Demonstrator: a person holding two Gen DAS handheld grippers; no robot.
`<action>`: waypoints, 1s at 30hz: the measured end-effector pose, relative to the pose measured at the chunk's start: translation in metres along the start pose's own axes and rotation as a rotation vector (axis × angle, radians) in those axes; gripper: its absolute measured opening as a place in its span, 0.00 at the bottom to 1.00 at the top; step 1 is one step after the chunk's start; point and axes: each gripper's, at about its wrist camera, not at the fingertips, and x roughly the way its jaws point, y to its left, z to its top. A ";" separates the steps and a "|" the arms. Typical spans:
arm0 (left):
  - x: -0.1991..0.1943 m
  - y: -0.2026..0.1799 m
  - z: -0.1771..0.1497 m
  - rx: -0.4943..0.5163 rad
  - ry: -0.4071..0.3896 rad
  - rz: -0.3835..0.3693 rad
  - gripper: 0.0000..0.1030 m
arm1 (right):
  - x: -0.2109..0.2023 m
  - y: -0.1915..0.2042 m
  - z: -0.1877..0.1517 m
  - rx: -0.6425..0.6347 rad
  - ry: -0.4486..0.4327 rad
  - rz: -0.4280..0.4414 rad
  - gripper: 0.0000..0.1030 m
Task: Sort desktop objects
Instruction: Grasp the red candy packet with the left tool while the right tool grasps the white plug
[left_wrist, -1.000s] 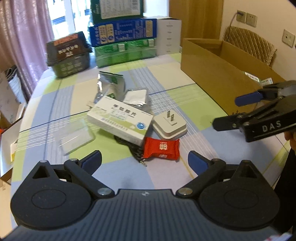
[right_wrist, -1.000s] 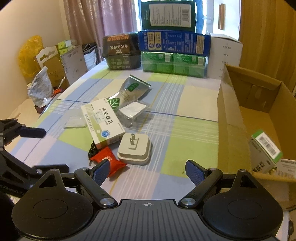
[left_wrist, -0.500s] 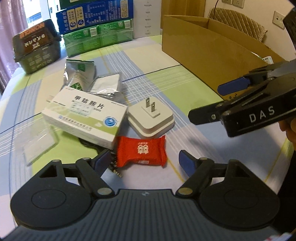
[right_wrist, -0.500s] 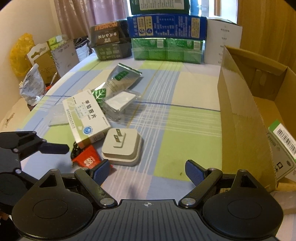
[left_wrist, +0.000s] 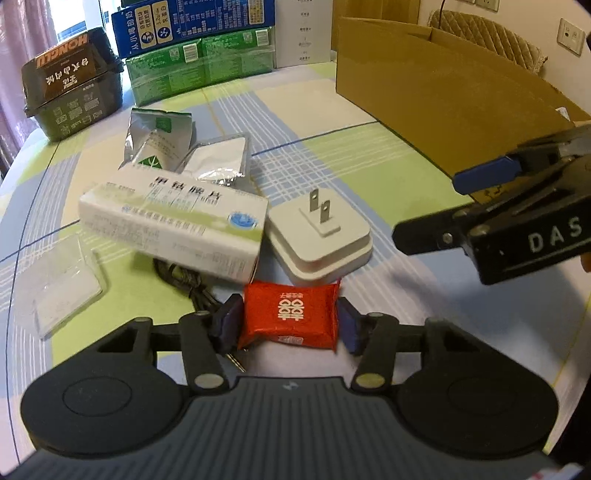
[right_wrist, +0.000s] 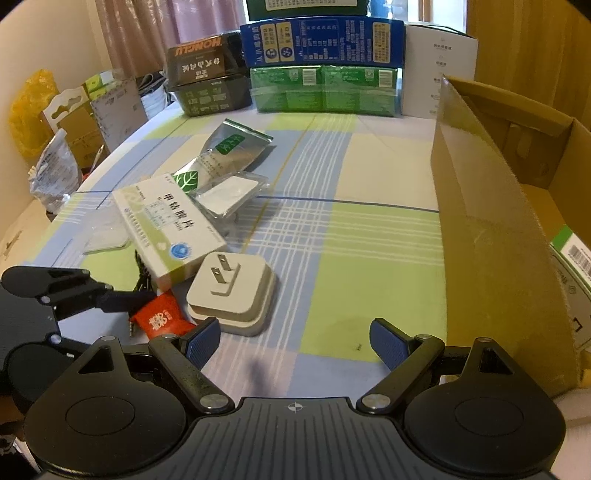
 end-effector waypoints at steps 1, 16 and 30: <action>-0.001 0.001 -0.001 0.001 0.004 0.004 0.44 | 0.001 0.002 0.000 -0.003 0.000 0.003 0.84; -0.021 0.037 -0.017 -0.132 0.000 0.067 0.39 | 0.056 0.041 0.018 -0.116 0.009 0.041 0.84; -0.023 0.023 -0.020 -0.111 -0.012 0.033 0.39 | 0.051 0.024 0.000 -0.137 0.078 0.006 0.74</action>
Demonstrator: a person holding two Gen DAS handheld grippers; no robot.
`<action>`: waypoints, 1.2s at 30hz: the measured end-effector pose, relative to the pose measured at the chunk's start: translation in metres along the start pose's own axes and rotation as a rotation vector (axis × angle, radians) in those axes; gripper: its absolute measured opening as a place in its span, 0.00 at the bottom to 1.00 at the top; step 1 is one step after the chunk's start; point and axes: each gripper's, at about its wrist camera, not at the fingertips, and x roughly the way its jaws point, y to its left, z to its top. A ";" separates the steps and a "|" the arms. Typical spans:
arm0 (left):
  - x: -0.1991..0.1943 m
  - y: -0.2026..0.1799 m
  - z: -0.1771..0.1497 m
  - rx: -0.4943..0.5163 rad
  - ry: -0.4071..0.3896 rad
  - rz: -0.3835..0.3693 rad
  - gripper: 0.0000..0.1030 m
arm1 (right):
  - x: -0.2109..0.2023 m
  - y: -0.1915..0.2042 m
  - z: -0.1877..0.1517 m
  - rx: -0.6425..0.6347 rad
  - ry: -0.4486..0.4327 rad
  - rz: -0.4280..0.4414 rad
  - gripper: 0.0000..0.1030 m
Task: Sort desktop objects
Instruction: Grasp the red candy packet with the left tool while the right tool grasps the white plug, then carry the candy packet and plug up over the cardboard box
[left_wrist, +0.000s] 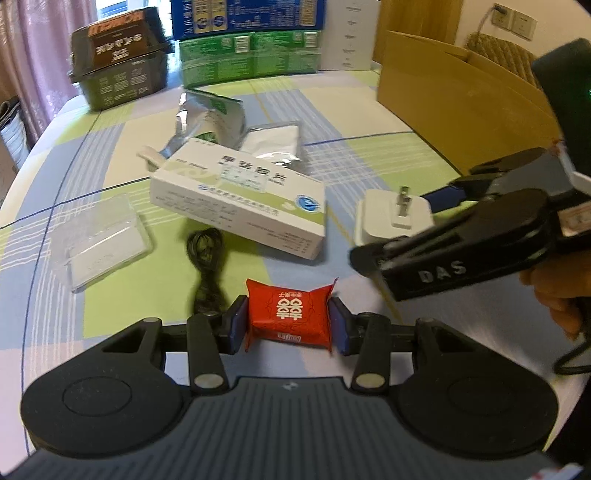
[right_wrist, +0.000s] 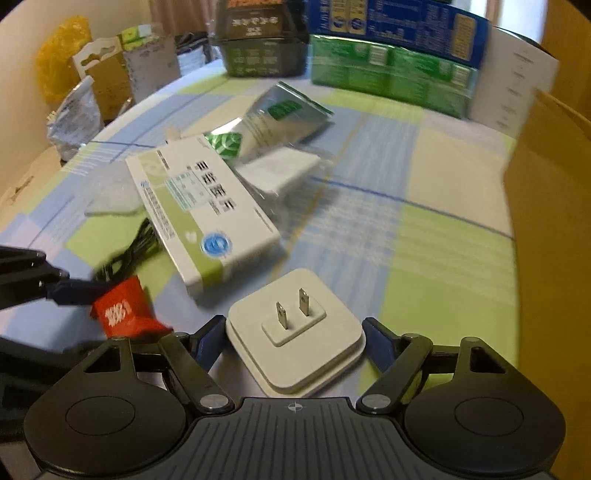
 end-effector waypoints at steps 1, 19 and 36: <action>-0.001 -0.005 -0.001 0.014 -0.001 -0.010 0.39 | -0.006 -0.003 -0.006 0.020 0.003 -0.011 0.74; -0.011 -0.046 -0.005 0.096 -0.019 -0.043 0.37 | -0.083 -0.024 -0.058 0.179 -0.077 -0.076 0.74; -0.068 -0.074 0.021 0.065 -0.092 -0.012 0.36 | -0.168 -0.030 -0.056 0.213 -0.193 -0.107 0.74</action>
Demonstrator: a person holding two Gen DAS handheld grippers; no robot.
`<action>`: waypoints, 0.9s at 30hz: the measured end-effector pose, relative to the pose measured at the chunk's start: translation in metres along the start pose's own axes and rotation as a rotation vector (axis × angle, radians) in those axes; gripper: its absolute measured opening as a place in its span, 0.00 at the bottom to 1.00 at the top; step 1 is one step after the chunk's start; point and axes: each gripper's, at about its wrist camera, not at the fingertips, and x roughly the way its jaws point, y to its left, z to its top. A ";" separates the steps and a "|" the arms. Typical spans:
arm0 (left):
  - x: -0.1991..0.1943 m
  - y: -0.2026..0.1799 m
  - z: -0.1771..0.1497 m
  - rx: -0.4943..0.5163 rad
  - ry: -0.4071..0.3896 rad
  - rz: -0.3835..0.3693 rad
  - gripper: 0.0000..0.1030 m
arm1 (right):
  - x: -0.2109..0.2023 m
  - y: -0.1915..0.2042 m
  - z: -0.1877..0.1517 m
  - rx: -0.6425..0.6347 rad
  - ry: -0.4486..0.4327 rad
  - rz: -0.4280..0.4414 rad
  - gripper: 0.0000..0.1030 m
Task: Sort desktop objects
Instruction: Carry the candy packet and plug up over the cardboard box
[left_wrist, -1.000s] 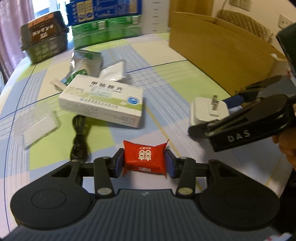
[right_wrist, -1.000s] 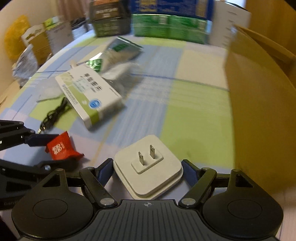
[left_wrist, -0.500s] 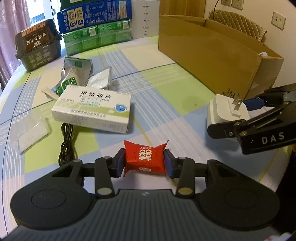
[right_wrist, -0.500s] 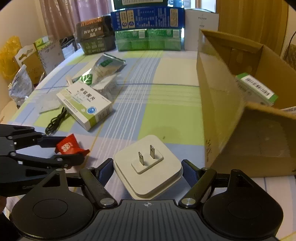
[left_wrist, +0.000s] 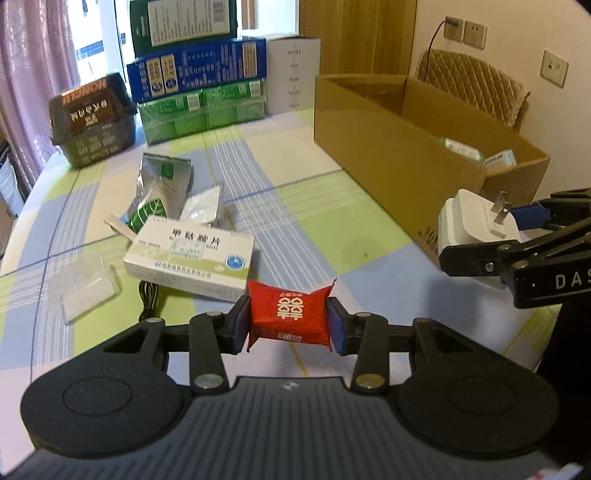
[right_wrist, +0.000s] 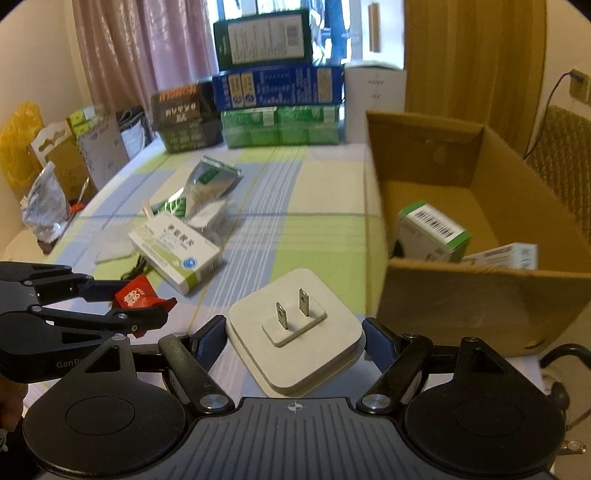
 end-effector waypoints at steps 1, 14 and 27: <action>-0.003 -0.001 0.003 -0.002 -0.004 0.000 0.36 | -0.005 -0.001 0.002 0.005 -0.008 -0.002 0.74; -0.031 -0.050 0.055 0.025 -0.070 -0.046 0.36 | -0.058 -0.048 0.028 0.053 -0.082 -0.101 0.74; -0.017 -0.109 0.101 0.084 -0.102 -0.132 0.36 | -0.065 -0.115 0.041 0.098 -0.109 -0.172 0.74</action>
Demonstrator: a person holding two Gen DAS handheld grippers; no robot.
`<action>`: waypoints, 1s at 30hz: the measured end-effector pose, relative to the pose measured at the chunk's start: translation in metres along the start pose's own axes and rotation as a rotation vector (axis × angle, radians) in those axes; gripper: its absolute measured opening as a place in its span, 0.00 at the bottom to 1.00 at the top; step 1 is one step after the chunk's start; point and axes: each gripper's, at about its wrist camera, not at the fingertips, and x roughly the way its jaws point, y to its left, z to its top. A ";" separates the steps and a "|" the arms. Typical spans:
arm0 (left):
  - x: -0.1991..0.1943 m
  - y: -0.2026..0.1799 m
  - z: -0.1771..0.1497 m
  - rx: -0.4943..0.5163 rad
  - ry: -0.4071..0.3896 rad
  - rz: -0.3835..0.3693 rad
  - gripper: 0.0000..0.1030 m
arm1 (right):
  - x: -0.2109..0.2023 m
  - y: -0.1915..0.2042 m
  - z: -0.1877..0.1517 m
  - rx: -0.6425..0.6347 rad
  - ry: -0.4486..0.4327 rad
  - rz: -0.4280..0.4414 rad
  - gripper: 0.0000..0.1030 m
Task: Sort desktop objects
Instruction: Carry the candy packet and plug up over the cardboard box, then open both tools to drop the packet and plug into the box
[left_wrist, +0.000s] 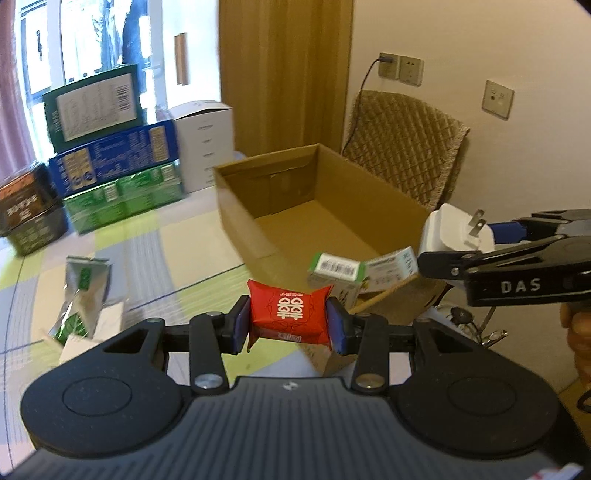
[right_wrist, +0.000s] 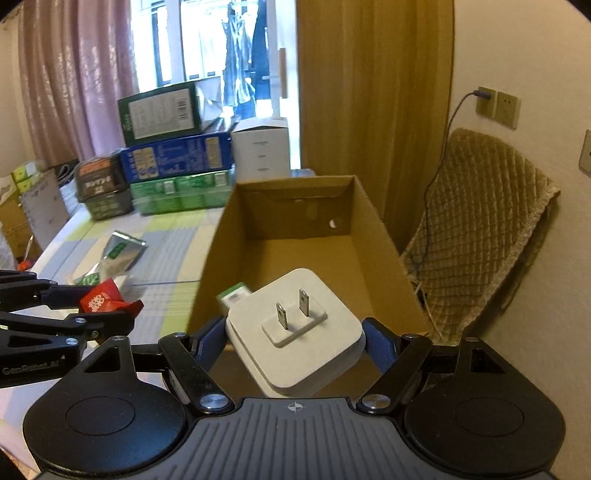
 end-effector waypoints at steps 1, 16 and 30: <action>0.002 -0.002 0.003 0.002 -0.002 -0.004 0.36 | 0.002 -0.005 0.002 0.006 -0.002 -0.001 0.74; 0.073 -0.023 0.054 0.051 -0.023 -0.055 0.36 | 0.059 -0.052 0.040 0.062 0.014 -0.030 0.74; 0.120 -0.015 0.064 0.059 -0.011 -0.090 0.51 | 0.091 -0.064 0.041 0.096 0.049 -0.049 0.74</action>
